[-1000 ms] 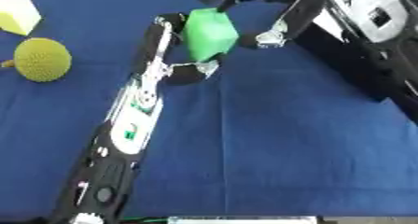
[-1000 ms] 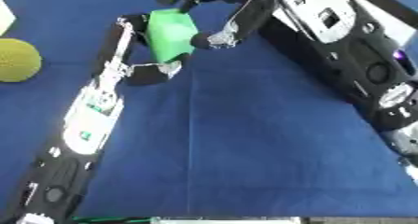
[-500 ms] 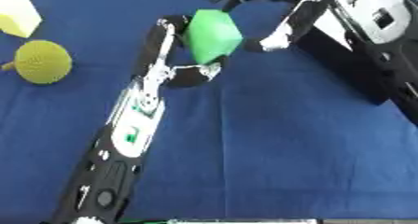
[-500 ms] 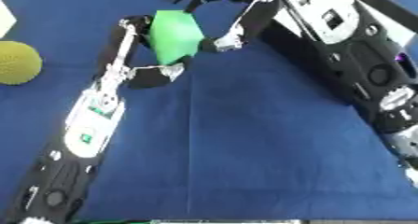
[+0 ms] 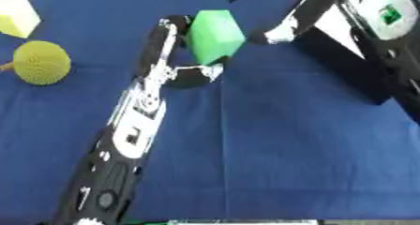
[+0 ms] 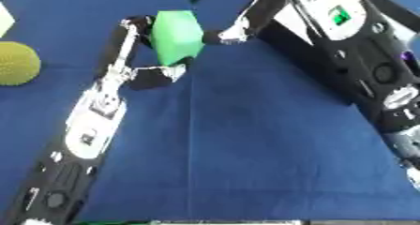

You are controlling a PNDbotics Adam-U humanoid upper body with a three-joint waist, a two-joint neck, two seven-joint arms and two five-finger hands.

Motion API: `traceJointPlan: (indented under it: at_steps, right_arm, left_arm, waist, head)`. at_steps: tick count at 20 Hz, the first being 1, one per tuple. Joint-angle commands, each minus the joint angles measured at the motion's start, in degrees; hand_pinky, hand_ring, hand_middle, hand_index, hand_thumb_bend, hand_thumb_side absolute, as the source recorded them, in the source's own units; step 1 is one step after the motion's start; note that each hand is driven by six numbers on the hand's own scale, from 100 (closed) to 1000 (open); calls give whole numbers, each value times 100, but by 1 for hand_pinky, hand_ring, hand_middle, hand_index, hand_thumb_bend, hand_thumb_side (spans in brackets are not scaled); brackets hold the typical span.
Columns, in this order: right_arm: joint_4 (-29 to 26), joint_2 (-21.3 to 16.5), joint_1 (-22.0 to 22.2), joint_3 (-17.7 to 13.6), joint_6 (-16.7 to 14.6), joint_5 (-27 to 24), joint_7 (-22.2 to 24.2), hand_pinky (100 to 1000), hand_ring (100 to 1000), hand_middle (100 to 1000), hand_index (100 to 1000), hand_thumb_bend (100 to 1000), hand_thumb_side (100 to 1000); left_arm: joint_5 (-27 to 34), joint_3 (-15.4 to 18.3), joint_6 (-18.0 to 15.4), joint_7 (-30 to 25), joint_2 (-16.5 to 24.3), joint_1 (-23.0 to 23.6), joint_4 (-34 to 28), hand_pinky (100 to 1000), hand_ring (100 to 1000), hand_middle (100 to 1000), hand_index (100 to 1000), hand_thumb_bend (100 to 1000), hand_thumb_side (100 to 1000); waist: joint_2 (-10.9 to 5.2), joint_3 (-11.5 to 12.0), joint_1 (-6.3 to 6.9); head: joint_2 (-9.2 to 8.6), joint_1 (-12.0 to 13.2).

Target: Pick up the objects with one hand, pass them to the other hand, and then place them into the box on the other side of the table.

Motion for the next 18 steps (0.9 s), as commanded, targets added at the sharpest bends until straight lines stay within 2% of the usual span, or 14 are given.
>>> traceJointPlan:
  at_steps: [1,18]
  right_arm:
    - [-17,-89,-83,-62,-172,49,151,918,1000,976,947,326,244]
    - [199,-33,-57,75,-324,341,151,930,1000,988,953,326,297]
  left_arm:
    - [-28,-38,-15,-20,-59,-85,-144,577,600,469,491,100,164]
    - [106,-140,-43,44,-86,-75,-335,574,596,463,493,100,165]
  waist:
    - [-138,-4,-66]
    - [-105,13,-91]
  head:
    - [-68,-25]
    - [-117,-29]
